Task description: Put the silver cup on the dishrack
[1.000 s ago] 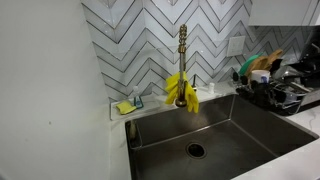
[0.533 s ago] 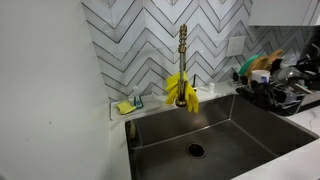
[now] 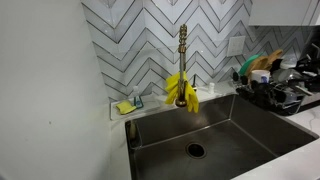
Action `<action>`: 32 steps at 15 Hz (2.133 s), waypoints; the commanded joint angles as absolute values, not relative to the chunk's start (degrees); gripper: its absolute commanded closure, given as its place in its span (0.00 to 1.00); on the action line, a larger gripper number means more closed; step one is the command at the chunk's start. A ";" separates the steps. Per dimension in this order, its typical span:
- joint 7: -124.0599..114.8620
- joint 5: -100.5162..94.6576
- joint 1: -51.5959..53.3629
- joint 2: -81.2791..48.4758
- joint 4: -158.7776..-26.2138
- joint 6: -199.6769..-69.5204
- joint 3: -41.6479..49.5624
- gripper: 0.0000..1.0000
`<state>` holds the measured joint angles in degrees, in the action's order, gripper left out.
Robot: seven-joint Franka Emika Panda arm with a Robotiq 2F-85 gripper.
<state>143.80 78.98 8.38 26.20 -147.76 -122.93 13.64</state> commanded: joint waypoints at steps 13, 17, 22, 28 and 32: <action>151.98 83.33 -1.45 12.44 -140.22 -108.13 6.88 0.60; 152.71 83.92 -1.53 10.14 -138.46 -105.00 6.36 0.60; 153.53 83.44 -2.08 7.51 -136.85 -103.30 6.33 0.60; 155.35 83.59 -2.96 5.24 -135.74 -101.07 6.55 0.60; 156.52 84.11 -3.37 3.98 -135.24 -100.06 6.54 0.60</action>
<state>153.19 82.66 -1.95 6.25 -136.18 -101.72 6.97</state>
